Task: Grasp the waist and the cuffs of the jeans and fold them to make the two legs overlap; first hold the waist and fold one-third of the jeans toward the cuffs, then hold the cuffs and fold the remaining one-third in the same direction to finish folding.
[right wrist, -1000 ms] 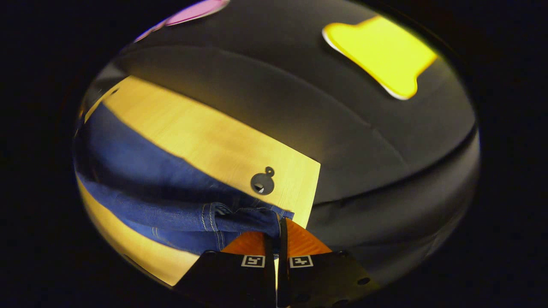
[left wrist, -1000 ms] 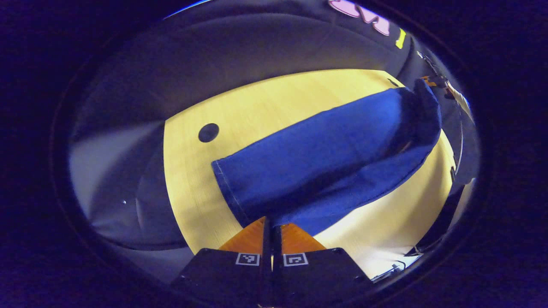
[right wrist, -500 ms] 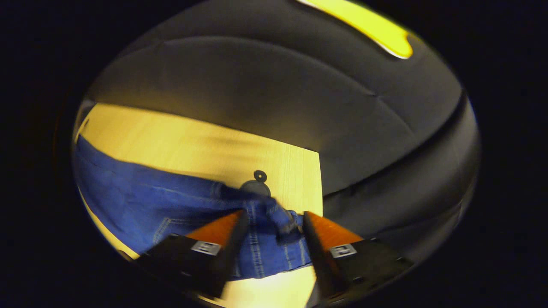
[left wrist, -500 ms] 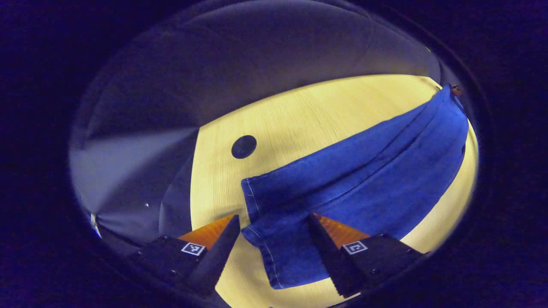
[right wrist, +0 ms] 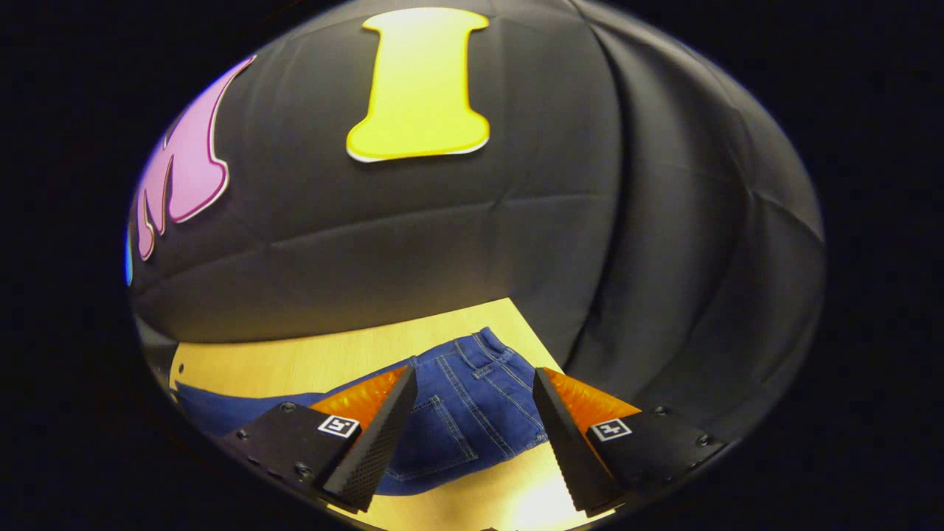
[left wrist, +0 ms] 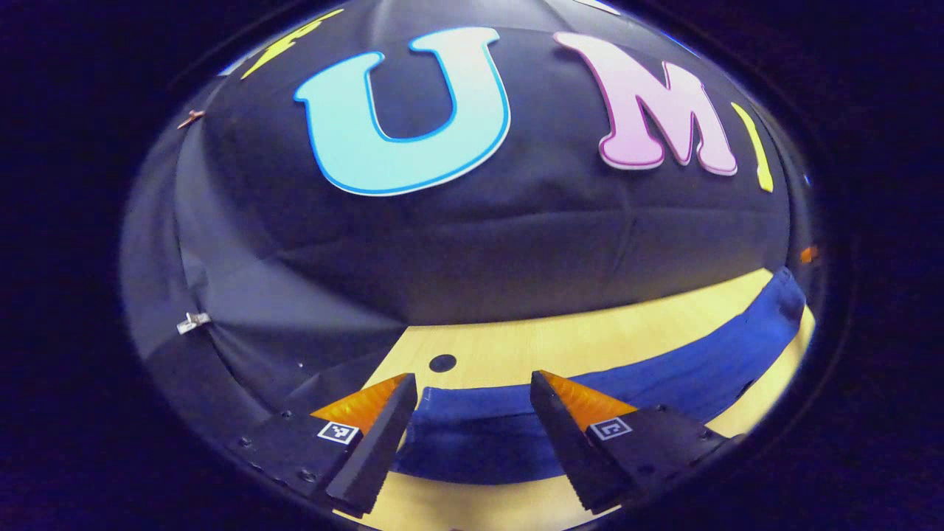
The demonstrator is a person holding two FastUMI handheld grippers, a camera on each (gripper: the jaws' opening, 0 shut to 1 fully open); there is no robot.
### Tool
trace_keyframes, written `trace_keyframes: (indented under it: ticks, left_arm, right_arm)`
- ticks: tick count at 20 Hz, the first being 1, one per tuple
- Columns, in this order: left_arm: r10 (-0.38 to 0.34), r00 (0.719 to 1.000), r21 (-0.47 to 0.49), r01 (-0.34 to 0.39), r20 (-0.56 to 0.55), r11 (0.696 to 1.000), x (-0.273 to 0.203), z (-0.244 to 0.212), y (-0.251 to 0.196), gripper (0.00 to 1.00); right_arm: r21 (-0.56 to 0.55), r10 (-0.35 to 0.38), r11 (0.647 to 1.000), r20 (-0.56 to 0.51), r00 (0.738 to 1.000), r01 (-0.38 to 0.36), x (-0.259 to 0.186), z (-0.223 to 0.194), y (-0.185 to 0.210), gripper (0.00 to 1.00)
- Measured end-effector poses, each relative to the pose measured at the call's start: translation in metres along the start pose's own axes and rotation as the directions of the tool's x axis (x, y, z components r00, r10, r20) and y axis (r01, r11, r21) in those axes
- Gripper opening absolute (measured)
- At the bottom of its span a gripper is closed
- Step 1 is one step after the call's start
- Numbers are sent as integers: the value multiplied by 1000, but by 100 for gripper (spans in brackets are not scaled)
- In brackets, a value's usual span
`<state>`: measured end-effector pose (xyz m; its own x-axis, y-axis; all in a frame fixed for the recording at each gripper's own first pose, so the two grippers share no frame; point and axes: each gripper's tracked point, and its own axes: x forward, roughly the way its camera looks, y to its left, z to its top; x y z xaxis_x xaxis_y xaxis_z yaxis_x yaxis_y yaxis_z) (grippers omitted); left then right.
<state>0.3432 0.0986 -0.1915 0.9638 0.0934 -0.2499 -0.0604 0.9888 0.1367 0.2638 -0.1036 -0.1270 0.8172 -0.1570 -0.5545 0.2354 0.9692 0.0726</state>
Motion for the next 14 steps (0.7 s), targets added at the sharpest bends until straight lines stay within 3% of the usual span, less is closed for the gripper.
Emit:
trace_keyframes:
  ticks: [5,9,13,14]
  left_arm:
    - [-107,989,-86,116,106,990,-61,24,-83,98]
    - [-235,970,-234,244,67,941,-81,15,-163,98]
    - [-329,943,-224,331,44,917,-88,7,-217,96]
    - [-349,936,-206,350,42,914,-89,7,-226,96]
  right_arm:
    - [60,-93,994,-10,996,93,2,-38,-28,99]
    - [181,-228,955,-69,971,237,17,-72,-64,99]
    - [340,-230,899,-172,958,277,39,-100,-82,98]
    - [372,-219,885,-199,955,280,47,-107,-83,90]
